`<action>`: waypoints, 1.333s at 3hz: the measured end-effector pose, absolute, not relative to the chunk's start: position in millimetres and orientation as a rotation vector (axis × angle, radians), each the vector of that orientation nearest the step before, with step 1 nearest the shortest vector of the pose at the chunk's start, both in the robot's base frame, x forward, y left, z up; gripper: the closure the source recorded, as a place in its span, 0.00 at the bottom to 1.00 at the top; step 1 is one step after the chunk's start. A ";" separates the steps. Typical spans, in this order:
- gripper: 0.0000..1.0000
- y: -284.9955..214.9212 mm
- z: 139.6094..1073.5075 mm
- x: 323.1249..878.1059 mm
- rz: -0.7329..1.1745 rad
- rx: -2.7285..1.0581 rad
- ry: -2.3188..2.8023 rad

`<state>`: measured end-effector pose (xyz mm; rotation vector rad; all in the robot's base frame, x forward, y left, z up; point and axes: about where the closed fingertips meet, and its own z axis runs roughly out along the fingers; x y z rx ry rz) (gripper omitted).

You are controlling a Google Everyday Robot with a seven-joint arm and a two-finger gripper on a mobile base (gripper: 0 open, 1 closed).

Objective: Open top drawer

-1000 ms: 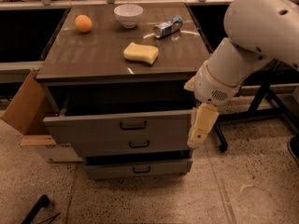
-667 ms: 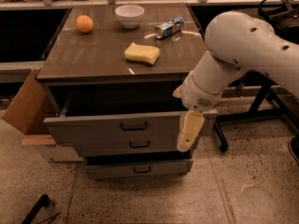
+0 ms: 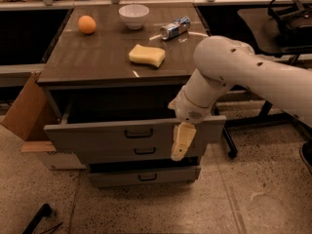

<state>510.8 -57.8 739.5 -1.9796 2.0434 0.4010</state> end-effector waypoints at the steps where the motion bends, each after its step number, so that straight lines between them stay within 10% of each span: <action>1: 0.00 -47.1 720.3 519.2 0.384 -1.986 2.048; 3: 0.00 -33.2 667.0 525.2 0.410 -2.028 2.099; 4: 0.19 -36.6 659.0 520.5 0.391 -2.017 2.125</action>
Offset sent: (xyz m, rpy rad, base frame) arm 0.0194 0.0284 -0.0810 -0.0658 0.0473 0.0054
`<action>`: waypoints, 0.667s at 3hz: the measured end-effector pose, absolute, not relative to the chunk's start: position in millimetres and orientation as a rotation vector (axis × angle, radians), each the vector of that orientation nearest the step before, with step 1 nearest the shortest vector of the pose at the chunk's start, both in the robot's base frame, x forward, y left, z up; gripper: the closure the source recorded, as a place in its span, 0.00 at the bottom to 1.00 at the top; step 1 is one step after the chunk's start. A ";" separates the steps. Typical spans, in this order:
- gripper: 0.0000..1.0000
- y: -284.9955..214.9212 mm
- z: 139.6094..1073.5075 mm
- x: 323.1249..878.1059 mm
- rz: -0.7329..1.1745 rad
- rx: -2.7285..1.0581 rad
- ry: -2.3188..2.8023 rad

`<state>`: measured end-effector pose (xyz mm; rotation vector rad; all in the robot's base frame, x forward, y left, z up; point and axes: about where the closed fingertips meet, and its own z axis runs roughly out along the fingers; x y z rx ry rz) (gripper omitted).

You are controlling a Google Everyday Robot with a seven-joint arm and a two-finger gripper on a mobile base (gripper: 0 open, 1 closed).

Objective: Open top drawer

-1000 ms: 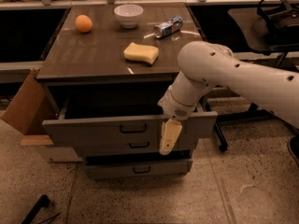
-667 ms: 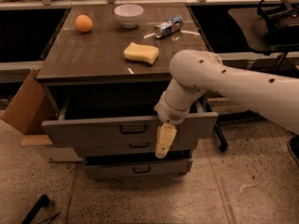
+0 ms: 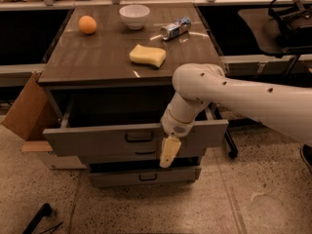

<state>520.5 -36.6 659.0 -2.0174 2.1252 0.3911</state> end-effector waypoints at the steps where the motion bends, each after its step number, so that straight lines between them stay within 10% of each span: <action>1: 0.42 -47.4 672.2 504.6 0.349 -1.983 2.133; 2: 0.65 -55.6 692.0 480.5 0.333 -1.963 2.120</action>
Offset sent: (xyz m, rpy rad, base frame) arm -0.0703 -0.0304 0.0615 0.0244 -0.0877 -0.0472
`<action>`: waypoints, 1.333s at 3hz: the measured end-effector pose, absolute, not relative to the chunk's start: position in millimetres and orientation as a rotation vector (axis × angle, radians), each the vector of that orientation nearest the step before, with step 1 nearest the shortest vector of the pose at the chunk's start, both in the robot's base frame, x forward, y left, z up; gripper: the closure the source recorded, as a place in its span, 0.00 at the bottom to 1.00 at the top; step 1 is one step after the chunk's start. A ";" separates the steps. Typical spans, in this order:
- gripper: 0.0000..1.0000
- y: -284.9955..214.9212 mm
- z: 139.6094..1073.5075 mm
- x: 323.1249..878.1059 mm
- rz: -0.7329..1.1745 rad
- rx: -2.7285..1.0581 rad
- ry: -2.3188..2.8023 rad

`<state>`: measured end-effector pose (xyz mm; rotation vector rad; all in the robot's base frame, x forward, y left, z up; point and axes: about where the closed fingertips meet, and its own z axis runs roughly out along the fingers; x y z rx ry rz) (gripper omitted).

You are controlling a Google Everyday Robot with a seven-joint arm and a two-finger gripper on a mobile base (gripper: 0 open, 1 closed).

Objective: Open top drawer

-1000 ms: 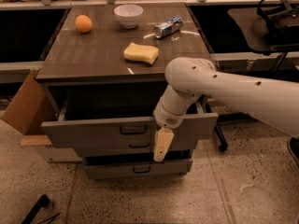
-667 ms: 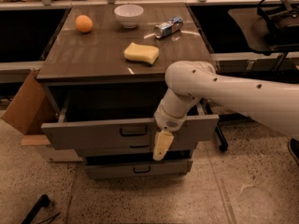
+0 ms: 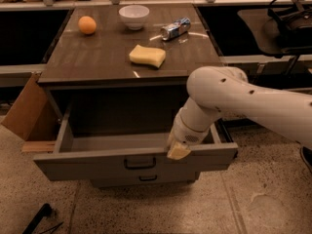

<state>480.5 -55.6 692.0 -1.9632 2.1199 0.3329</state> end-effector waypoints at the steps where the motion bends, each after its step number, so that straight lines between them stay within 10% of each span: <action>1: 0.89 -57.8 699.3 454.2 0.372 -1.967 2.111; 4: 1.00 -54.0 693.8 423.9 0.475 -1.970 2.121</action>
Offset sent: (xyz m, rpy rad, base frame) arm -0.0879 0.0068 -0.0138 0.0871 0.1535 0.0286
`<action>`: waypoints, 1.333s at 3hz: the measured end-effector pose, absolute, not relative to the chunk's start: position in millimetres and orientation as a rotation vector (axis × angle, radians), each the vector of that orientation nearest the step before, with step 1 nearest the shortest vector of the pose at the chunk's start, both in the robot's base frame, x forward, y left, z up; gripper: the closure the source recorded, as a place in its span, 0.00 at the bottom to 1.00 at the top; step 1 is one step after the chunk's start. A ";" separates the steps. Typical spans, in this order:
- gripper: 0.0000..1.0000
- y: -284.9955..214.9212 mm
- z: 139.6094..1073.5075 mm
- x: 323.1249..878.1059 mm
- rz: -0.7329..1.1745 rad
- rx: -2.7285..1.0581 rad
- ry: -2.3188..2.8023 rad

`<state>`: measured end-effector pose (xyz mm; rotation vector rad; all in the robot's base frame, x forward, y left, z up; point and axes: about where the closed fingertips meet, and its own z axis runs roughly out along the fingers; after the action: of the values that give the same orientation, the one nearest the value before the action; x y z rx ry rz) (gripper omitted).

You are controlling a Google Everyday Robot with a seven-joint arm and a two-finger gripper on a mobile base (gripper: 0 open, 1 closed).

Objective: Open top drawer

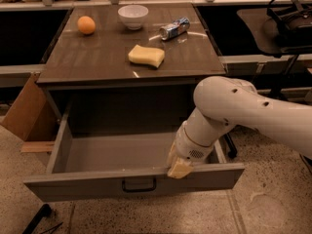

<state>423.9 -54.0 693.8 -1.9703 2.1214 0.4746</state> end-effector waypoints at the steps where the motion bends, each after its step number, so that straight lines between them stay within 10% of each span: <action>1: 0.82 -54.0 694.0 423.9 0.475 -1.970 2.121; 4: 0.11 -57.6 695.4 398.8 0.557 -1.954 2.133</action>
Offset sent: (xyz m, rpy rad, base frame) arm -0.0751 0.0022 -0.0013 0.1289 0.1371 -0.0121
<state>398.8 -57.6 695.4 -1.9538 2.1328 0.5574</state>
